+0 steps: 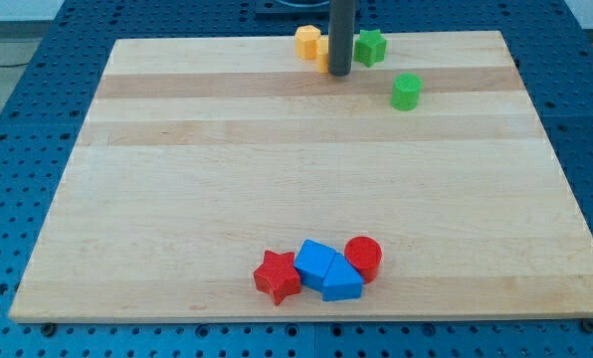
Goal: Move your hand parallel to the right of the red circle
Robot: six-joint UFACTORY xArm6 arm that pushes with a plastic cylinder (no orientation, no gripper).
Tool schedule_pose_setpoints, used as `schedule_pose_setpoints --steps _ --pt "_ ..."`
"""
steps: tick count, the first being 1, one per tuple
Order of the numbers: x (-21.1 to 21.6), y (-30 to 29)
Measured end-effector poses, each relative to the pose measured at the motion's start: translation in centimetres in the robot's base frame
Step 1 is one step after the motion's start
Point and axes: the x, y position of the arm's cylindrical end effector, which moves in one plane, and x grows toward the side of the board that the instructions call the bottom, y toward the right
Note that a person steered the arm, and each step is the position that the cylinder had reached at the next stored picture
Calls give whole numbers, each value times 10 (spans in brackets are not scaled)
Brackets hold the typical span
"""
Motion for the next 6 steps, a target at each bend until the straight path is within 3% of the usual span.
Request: schedule_pose_setpoints --steps 1,3,4,6 --pt "18 0" --pt "109 30" --pt "160 83" --pt "319 140"
